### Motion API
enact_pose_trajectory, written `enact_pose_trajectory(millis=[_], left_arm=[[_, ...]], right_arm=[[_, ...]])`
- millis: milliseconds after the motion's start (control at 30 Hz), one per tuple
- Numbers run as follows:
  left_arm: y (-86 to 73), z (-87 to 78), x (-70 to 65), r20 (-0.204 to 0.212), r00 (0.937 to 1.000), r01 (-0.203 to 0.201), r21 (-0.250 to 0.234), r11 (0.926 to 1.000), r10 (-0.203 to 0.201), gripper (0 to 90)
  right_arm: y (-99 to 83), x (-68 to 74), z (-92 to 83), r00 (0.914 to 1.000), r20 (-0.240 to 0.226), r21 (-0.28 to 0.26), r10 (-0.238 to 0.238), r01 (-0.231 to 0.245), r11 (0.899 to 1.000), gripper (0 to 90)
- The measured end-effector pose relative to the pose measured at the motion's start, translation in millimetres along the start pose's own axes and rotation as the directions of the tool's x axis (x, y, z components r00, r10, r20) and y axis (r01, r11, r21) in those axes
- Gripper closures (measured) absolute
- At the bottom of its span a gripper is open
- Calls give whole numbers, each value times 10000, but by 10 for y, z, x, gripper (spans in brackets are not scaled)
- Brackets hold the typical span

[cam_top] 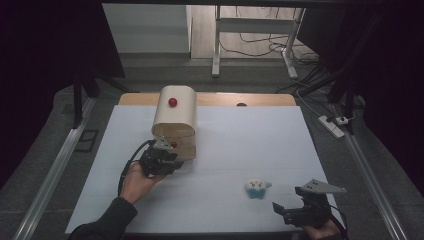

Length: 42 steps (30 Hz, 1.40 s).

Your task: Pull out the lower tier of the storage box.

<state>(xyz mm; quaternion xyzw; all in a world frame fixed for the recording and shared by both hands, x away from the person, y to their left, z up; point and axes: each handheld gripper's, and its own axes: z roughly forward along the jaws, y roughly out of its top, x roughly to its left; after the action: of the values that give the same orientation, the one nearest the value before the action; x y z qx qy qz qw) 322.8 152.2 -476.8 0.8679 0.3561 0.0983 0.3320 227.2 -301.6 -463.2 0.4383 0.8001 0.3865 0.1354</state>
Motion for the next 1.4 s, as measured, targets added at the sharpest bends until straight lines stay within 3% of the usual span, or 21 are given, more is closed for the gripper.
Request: enact_pose_trajectory(millis=[167, 900, 1400], left_arm=[[-6, -2, -15, 26, 9999, -117, 128, 9998, 117, 608], [-93, -53, -71, 535, 9979, 362, 54, 9993, -364, 613], [-208, -54, -159, 752, 9964, 365, 327, 9988, -389, 612]], right_arm=[[0, 2, -1, 10000, 26, 8, -16, 16, 10000, 0], [-2, 8, -5, 10000, 16, -28, -33, 34, 10000, 0], [-3, 8, -7, 10000, 33, -11, -18, 18, 10000, 0]])
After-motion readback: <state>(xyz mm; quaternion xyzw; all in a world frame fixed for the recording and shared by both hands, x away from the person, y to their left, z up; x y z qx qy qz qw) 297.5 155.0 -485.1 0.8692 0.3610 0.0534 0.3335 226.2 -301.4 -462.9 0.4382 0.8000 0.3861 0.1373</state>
